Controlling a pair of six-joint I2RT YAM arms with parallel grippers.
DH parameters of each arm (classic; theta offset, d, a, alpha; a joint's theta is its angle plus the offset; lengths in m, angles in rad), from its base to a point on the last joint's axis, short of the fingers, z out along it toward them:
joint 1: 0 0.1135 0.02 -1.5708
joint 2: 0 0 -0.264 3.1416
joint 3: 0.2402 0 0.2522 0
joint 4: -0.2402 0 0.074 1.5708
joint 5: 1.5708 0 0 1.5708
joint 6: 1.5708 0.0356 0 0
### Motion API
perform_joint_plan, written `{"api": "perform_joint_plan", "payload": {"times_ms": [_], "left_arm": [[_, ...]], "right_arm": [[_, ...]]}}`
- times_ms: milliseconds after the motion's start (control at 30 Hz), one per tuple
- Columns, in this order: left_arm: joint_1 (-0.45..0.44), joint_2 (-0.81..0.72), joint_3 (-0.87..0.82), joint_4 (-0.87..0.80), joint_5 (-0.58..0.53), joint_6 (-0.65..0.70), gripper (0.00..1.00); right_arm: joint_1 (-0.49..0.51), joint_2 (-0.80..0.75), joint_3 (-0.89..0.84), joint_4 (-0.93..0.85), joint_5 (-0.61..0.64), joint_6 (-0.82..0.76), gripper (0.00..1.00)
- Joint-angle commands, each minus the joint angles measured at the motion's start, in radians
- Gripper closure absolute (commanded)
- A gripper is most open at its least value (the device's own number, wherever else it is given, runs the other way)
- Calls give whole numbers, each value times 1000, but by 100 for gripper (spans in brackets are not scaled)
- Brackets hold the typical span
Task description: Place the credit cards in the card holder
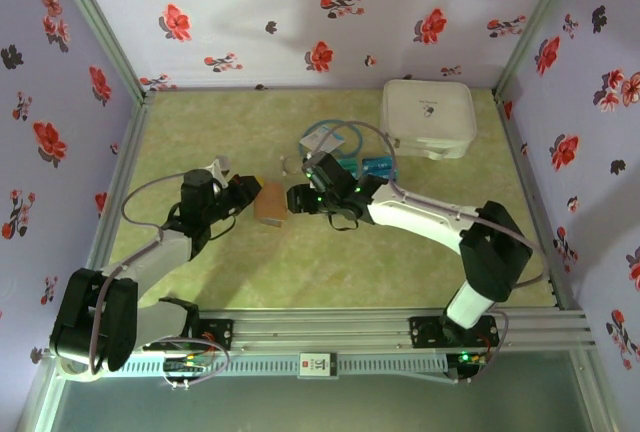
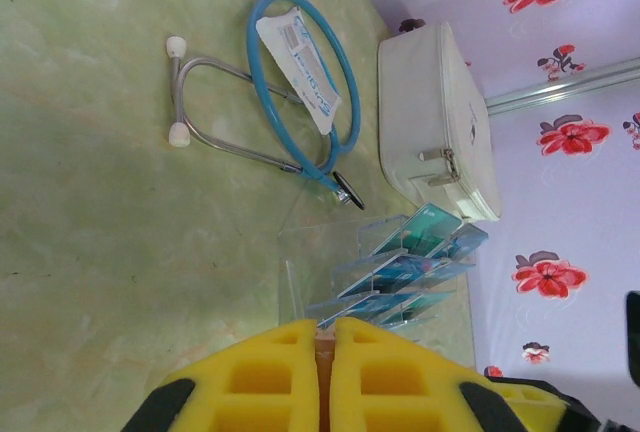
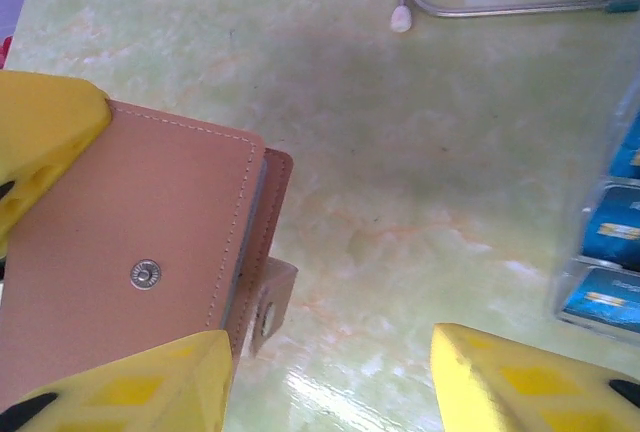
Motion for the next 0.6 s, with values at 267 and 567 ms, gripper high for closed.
{"api": "perform_joint_plan", "payload": {"times_ms": [267, 567], "left_arm": [[3, -11, 29, 26, -5, 19, 100], [2, 1, 5, 32, -12, 28, 100]], "right_arm": [[-5, 106, 46, 93, -62, 61, 66], [-22, 64, 18, 112, -96, 65, 100]]}}
